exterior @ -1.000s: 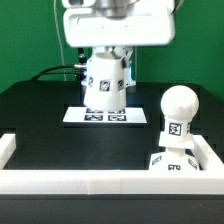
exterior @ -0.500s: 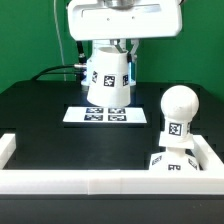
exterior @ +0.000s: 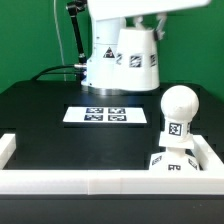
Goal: Assemble lamp
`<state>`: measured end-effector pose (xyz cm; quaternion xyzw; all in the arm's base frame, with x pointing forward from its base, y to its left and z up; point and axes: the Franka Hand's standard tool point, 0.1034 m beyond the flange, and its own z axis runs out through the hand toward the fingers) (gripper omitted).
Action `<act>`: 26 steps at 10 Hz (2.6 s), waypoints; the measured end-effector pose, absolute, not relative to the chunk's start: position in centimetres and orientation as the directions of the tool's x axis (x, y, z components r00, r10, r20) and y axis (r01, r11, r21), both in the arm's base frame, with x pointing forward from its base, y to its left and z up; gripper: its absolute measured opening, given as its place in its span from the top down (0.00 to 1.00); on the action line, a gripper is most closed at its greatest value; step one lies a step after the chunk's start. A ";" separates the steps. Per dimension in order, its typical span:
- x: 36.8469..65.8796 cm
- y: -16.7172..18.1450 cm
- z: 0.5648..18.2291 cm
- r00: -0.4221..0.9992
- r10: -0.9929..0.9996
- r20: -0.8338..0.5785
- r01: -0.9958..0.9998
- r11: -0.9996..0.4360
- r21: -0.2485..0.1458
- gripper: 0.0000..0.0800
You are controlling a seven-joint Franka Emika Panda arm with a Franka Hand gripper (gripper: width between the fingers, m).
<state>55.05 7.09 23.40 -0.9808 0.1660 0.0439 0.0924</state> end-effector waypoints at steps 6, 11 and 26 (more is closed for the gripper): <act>60.9 11.5 22.8 0.916 -0.386 -0.107 -0.398 -0.906 -0.145 0.94; 60.6 12.2 17.0 0.916 -0.379 -0.134 -0.393 -0.914 -0.100 0.94; 60.6 11.3 16.2 0.909 -0.389 -0.151 -0.404 -0.910 -0.089 0.17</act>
Offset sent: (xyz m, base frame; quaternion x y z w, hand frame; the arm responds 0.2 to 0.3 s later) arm 0.0550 0.0295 0.0014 -0.0120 0.0235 0.0120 0.9996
